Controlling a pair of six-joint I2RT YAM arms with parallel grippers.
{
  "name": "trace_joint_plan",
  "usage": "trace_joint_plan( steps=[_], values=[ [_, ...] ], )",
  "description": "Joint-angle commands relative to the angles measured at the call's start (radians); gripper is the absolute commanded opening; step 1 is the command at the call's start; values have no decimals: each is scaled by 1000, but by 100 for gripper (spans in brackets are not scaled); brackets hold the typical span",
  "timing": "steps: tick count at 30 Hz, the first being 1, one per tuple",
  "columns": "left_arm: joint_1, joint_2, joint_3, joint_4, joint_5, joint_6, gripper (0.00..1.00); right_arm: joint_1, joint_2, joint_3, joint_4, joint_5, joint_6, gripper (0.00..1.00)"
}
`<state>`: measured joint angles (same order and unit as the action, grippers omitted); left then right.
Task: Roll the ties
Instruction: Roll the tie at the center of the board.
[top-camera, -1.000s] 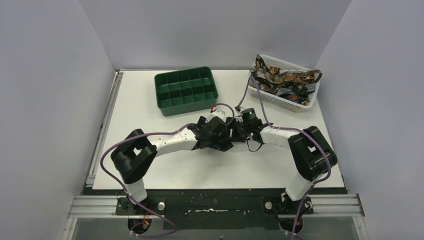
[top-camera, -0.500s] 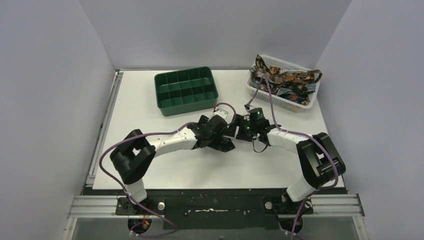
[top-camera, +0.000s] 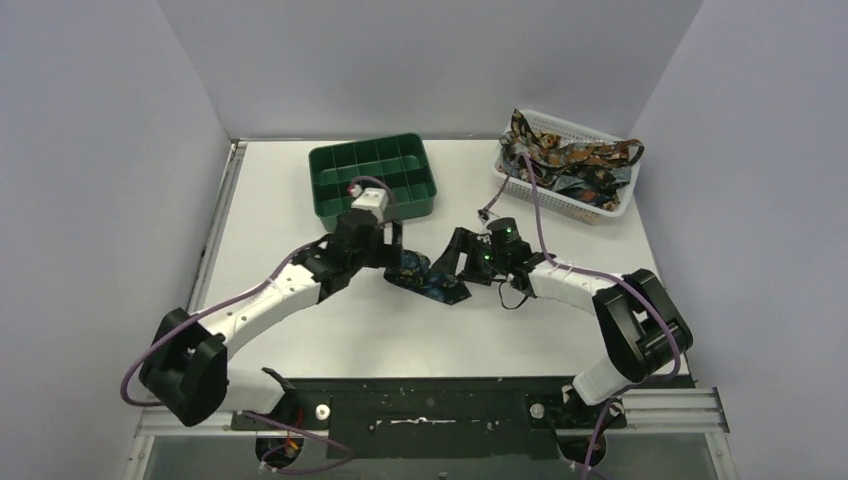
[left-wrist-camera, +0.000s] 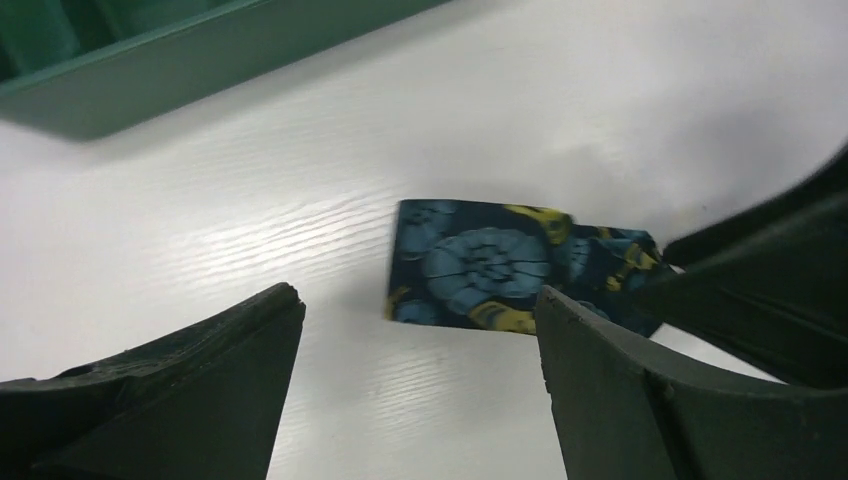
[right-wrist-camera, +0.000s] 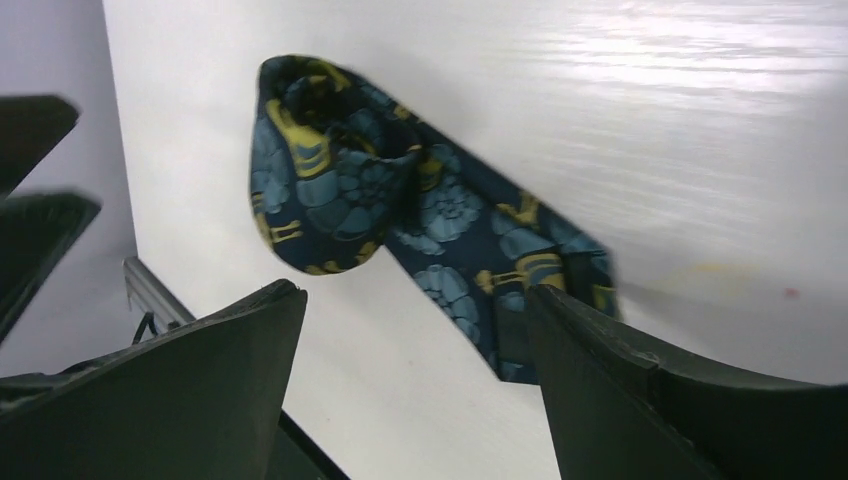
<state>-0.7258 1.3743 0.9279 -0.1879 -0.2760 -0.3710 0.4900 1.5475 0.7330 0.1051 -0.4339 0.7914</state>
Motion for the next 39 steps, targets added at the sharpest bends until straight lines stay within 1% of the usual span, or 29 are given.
trace_joint_plan(
  steps=[1, 2, 4, 7, 9, 12, 18, 20, 24, 29, 31, 33, 37, 39],
  values=[
    [208, -92, -132, 145, 249, -113, 85, 81, 34, 77, 77, 25, 48, 85],
    [256, -90, -152, 168, 324, -128, 85, 98, 50, 92, 81, 35, 52, 85],
    [326, -73, -182, 204, 428, -152, 85, 119, 81, 119, 90, 52, 60, 86],
    [374, -57, -224, 262, 497, -178, 85, 132, 127, 152, 101, 53, 73, 86],
    [393, -45, -250, 312, 530, -198, 85, 133, 151, 162, 104, 66, 89, 84],
    [407, -6, -273, 375, 577, -212, 85, 131, 159, 153, 109, 103, 116, 81],
    [410, 88, -278, 488, 640, -235, 85, 131, 215, 160, 169, 15, 140, 68],
    [410, 120, -273, 518, 655, -244, 85, 131, 212, 146, 196, 9, 155, 64],
    [410, 161, -278, 583, 689, -269, 85, 130, 209, 142, 204, 3, 172, 61],
    [410, 211, -288, 658, 752, -296, 82, 131, 211, 115, 268, -24, 220, 56],
    [410, 223, -294, 675, 762, -301, 82, 130, 209, 111, 265, -20, 227, 58],
    [410, 238, -297, 687, 774, -299, 82, 131, 211, 113, 249, -8, 228, 66],
    [409, 256, -310, 703, 790, -299, 78, 132, 229, 121, 218, 1, 221, 67],
    [408, 260, -318, 717, 794, -303, 78, 136, 234, 123, 230, -7, 224, 65]
  ],
)
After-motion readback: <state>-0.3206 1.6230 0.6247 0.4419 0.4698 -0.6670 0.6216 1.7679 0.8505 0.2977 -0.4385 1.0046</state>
